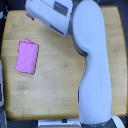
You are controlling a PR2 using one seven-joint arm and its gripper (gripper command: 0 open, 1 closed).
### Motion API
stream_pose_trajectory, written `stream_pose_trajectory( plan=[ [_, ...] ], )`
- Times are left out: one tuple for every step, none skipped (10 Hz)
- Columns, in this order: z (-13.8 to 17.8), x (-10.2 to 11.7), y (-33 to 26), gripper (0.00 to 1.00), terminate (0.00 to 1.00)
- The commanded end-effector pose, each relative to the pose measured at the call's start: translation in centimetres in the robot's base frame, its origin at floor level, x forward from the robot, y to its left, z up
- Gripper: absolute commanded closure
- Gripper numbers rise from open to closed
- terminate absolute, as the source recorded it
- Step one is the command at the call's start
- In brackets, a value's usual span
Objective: Folding a cloth
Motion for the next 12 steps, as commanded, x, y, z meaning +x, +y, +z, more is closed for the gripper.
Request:
stream_pose_trajectory(
  plan=[
    [2.6,-6.4,-19.1,0.0,0.0],
    [2.9,-7.4,-24.0,0.0,0.0],
    [2.9,-7.6,-25.5,0.0,0.0],
    [2.8,-8.3,-28.2,0.0,0.0],
    [3.1,-9.4,-31.7,0.0,0.0],
    [3.2,-9.7,-33.1,0.0,0.0],
    [3.5,-10.4,-34.7,0.0,0.0],
    [3.7,-10.7,-36.2,0.0,0.0],
    [3.5,-11.3,-38.7,0.0,0.0],
    [3.4,-11.4,-40.0,0.0,0.0],
    [3.1,-11.6,-41.7,0.0,0.0],
    [2.7,-11.1,-43.9,0.0,0.0]
  ],
)
